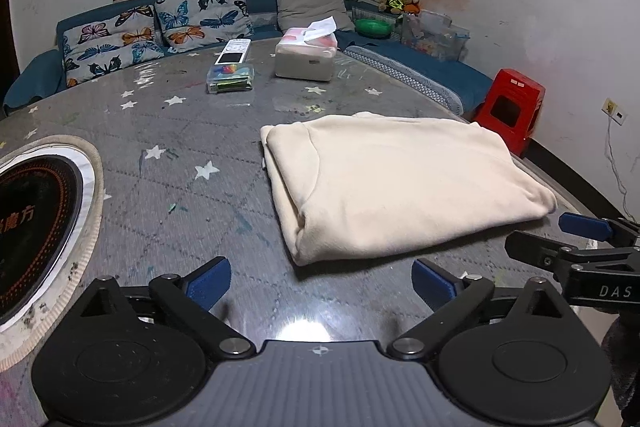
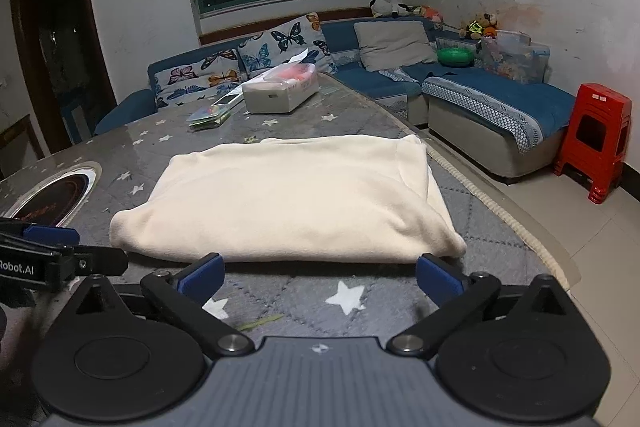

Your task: Fold clothes

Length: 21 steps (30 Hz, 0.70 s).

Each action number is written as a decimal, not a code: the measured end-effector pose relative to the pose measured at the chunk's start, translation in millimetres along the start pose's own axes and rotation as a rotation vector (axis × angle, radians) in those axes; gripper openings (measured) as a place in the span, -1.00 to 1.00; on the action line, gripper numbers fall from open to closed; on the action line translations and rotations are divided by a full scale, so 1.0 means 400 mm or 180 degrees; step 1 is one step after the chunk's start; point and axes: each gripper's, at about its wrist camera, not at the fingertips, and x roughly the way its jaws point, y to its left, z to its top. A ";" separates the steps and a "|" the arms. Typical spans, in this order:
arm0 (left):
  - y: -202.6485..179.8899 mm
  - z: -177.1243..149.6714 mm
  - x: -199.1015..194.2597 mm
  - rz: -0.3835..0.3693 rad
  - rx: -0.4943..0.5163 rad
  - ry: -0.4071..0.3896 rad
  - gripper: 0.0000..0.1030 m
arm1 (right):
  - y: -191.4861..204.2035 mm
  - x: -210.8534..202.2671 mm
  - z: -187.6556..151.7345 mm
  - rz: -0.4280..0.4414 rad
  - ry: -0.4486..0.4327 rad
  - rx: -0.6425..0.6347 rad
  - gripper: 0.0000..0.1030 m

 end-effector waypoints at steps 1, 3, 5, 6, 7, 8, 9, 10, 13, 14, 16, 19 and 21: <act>0.000 -0.002 -0.002 -0.0001 0.0000 -0.0004 0.95 | 0.001 -0.001 -0.001 0.0001 -0.0003 0.0006 1.00; -0.002 -0.006 -0.007 -0.0006 0.0003 -0.0012 0.97 | 0.002 -0.005 -0.002 -0.0014 -0.0012 0.0021 1.00; -0.003 -0.010 -0.013 -0.0014 0.0006 -0.0022 0.98 | 0.003 -0.009 -0.004 -0.0035 -0.0024 0.0035 1.00; -0.004 -0.012 -0.016 -0.0018 0.0011 -0.0026 0.99 | 0.004 -0.011 -0.004 -0.0046 -0.0029 0.0042 1.00; -0.005 -0.014 -0.018 -0.0021 0.0016 -0.0030 0.99 | 0.004 -0.013 -0.005 -0.0057 -0.0031 0.0047 1.00; -0.007 -0.016 -0.021 -0.0021 0.0021 -0.0034 0.99 | 0.004 -0.014 -0.005 -0.0068 -0.0031 0.0052 1.00; -0.008 -0.017 -0.023 -0.0025 0.0024 -0.0037 0.99 | 0.004 -0.016 -0.005 -0.0079 -0.0032 0.0056 1.00; -0.009 -0.019 -0.025 -0.0028 0.0024 -0.0040 1.00 | 0.004 -0.019 -0.007 -0.0089 -0.0037 0.0059 1.00; -0.011 -0.022 -0.033 -0.0035 0.0027 -0.0051 1.00 | 0.005 -0.027 -0.010 -0.0118 -0.0064 0.0063 1.00; -0.012 -0.023 -0.035 -0.0037 0.0029 -0.0057 1.00 | 0.005 -0.029 -0.011 -0.0121 -0.0076 0.0068 1.00; -0.014 -0.026 -0.040 -0.0040 0.0034 -0.0070 1.00 | 0.004 -0.034 -0.013 -0.0121 -0.0095 0.0084 1.00; -0.016 -0.029 -0.047 -0.0046 0.0040 -0.0088 1.00 | 0.004 -0.037 -0.016 -0.0124 -0.0100 0.0113 1.00; -0.018 -0.031 -0.049 -0.0048 0.0041 -0.0082 1.00 | 0.004 -0.040 -0.018 -0.0118 -0.0103 0.0133 1.00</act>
